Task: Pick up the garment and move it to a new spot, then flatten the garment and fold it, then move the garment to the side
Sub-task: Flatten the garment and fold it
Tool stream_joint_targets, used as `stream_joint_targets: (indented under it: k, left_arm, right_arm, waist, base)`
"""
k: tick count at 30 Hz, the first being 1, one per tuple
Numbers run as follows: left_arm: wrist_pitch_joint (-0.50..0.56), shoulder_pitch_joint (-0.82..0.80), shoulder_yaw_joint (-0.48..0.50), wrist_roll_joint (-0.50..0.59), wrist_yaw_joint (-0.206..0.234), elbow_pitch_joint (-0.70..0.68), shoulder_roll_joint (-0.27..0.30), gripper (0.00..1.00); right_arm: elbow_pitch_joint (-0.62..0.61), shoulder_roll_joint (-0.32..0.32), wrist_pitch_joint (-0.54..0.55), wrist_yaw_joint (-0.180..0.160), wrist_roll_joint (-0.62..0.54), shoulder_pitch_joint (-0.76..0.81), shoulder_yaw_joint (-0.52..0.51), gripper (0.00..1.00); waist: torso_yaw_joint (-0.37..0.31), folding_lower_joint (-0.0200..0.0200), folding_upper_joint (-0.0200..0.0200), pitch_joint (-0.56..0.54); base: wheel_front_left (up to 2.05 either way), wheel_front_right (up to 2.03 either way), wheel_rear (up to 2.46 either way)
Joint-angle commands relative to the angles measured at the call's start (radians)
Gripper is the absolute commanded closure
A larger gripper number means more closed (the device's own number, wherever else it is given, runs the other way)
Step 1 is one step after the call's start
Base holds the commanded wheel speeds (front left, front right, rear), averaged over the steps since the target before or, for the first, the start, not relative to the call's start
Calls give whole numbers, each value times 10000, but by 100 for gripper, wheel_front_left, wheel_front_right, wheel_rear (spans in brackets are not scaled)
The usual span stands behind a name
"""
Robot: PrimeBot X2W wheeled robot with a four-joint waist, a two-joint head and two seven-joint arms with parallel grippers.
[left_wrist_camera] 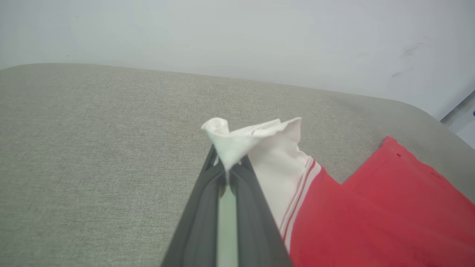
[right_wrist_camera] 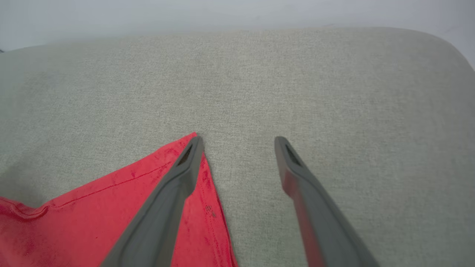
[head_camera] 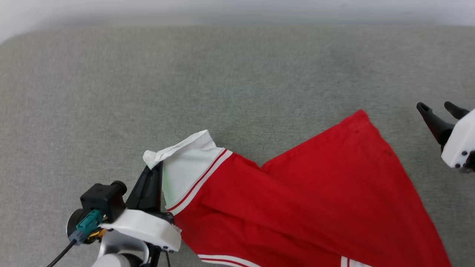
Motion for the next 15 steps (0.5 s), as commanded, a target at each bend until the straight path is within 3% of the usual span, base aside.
stream_joint_targets:
  k: [1, 6, 15]
  left_arm:
    - [-78, -203, 6, 53, -51, 19, -40, 100]
    - [-287, -728, -226, 127, -243, 174, -275, 100]
    - [-580, -1431, -472, 68, -543, 712, -578, 100]
  right_arm:
    - [85, -111, 450, -3, 77, -378, 122, 0]
    - [467, -370, 3037, -3, 172, -1476, 831, 0]
    - [1682, -101, 4635, -3, 386, -1946, 2195, 0]
  waist:
    - [418, 0, 0, 493]
    - [823, 0, 0, 1151]
    - [1201, 0, 0, 1854]
  base:
    - [0, 0, 0]
    - [0, 0, 0]
    - [0, 0, 0]
